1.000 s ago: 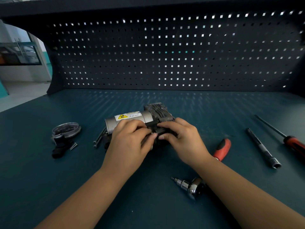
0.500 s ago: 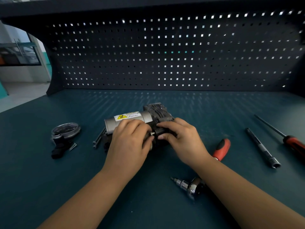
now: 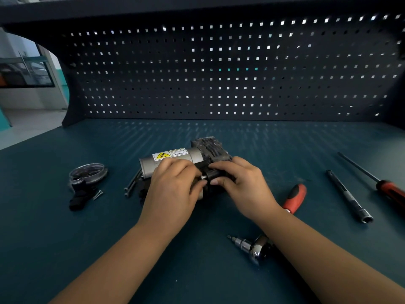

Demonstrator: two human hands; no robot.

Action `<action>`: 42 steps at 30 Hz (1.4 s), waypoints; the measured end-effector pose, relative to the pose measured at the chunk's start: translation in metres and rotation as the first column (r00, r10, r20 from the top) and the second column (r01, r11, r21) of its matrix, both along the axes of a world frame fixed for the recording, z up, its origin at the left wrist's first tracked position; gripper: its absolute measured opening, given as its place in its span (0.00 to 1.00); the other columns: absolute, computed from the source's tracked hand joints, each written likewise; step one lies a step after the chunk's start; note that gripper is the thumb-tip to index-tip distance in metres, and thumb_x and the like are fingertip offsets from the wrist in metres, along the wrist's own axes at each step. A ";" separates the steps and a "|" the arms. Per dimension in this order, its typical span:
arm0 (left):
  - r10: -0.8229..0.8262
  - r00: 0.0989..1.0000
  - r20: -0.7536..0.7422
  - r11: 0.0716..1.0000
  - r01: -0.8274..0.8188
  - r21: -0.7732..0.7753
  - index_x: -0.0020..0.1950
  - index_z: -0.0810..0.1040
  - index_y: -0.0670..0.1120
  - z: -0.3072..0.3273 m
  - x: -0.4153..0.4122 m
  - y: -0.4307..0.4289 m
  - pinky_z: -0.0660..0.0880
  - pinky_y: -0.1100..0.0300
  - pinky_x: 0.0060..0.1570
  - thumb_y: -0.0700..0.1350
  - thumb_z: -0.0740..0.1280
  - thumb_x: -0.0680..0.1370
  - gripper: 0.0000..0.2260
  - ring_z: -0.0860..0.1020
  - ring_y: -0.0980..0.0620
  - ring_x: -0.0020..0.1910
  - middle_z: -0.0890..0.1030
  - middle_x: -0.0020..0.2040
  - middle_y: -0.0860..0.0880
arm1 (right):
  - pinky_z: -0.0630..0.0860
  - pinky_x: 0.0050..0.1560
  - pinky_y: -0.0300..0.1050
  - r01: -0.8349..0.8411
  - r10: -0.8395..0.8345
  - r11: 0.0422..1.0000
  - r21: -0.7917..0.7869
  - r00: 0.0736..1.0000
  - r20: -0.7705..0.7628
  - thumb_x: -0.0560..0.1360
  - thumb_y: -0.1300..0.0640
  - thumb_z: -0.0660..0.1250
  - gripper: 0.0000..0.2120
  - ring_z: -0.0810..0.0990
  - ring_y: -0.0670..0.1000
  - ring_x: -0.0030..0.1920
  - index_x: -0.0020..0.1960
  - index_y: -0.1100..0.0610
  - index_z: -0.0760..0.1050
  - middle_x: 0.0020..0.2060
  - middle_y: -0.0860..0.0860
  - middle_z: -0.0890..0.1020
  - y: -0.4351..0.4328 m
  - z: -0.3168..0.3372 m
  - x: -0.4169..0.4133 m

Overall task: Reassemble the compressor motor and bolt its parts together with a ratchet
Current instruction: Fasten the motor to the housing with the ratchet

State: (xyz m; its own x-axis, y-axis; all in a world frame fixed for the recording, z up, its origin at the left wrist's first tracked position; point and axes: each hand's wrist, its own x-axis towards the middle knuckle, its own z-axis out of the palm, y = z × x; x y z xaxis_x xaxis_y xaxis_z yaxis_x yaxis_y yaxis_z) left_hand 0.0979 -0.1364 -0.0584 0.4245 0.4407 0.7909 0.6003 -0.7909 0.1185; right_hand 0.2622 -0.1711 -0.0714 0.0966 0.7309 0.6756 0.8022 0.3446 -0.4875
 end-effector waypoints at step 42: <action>0.011 0.999 -0.032 1.000 -0.011 0.018 0.42 0.80 0.42 -0.002 0.000 -0.002 0.76 0.46 0.43 0.43 0.75 0.70 0.07 0.77 0.44 0.45 0.81 0.42 0.49 | 0.72 0.51 0.37 -0.006 0.006 1.000 -0.007 1.000 -0.009 0.72 0.61 0.72 0.14 0.78 0.50 0.50 0.57 0.59 0.81 0.47 0.50 0.78 -0.001 0.001 -0.001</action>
